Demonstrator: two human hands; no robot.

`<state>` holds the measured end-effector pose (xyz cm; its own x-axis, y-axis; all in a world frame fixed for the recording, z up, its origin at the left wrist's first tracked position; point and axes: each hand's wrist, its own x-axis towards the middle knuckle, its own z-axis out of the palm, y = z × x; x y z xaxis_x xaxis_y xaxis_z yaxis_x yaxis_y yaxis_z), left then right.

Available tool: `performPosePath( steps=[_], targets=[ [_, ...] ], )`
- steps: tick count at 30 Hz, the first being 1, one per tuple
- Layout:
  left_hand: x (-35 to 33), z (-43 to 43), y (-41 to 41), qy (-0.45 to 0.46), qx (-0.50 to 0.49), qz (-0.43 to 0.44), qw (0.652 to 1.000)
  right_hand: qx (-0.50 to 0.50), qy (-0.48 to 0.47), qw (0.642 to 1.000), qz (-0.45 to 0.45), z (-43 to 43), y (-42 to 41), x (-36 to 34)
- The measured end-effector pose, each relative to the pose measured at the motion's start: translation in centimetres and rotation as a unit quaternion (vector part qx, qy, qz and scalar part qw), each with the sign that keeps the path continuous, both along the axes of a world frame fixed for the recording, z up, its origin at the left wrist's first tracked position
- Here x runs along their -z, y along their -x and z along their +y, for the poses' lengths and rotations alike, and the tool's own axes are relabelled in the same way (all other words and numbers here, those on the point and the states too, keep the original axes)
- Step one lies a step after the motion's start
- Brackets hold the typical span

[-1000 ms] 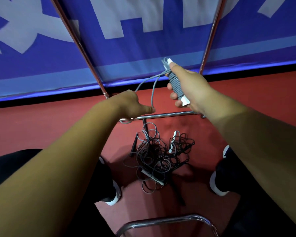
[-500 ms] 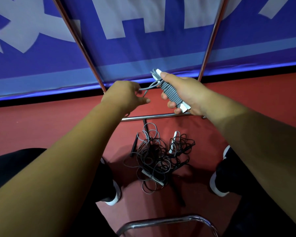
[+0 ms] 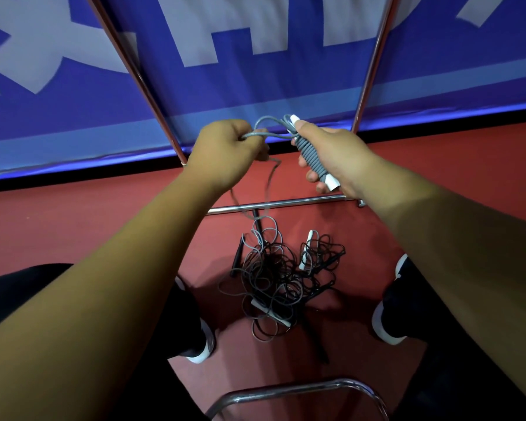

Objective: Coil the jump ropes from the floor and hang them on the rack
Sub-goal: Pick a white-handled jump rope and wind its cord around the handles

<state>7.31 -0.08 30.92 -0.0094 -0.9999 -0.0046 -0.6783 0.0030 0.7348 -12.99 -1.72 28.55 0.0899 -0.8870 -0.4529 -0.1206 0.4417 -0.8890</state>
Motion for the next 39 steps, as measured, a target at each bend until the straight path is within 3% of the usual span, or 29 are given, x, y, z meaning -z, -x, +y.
performPosePath(
  steps=[2,4,7,10,12,16,21,25,27,32,35,39],
  targets=[
    [-0.5,0.3,0.7,-0.092,-0.026,0.247,0.964,0.004,0.002,1.000,0.004,0.0,0.0,0.1],
    [-0.8,0.3,0.7,-0.136,-0.032,0.380,0.914,0.005,0.005,1.000,0.014,0.0,0.1,0.2],
    [-1.6,0.3,0.3,-0.182,-0.006,0.447,0.876,-0.001,0.007,1.000,0.025,0.1,0.0,0.2],
    [-2.3,0.4,-0.1,-0.231,0.012,0.540,0.809,0.000,0.012,1.000,0.022,0.2,-0.1,0.0],
    [-2.2,0.3,-0.1,-0.213,-0.002,0.554,0.805,0.000,0.010,1.000,0.014,0.2,-0.3,-0.2],
    [-1.7,0.1,-0.8,-0.191,0.039,0.498,0.845,0.021,-0.009,0.999,-0.037,0.1,-0.5,-0.6],
    [-0.5,0.2,-0.9,-0.281,0.175,0.390,0.859,0.032,0.008,0.999,-0.009,-0.1,0.0,-0.8],
    [0.5,0.8,-0.8,-0.286,0.245,0.142,0.916,0.001,0.017,1.000,-0.003,0.2,-0.3,-0.6],
    [0.9,0.8,-0.6,-0.279,0.236,0.072,0.928,-0.009,0.019,1.000,-0.003,0.4,-0.4,-0.4],
    [1.1,0.7,-0.3,-0.132,0.224,-0.092,0.961,0.012,0.003,1.000,-0.021,0.2,-0.3,-0.4],
    [1.2,0.6,-0.4,-0.054,0.206,-0.221,0.952,0.031,-0.013,0.999,-0.027,0.0,0.0,-0.4],
    [1.3,0.8,-0.2,-0.033,0.207,-0.267,0.940,0.051,-0.039,0.998,-0.027,0.1,0.1,-0.2]
  ],
)
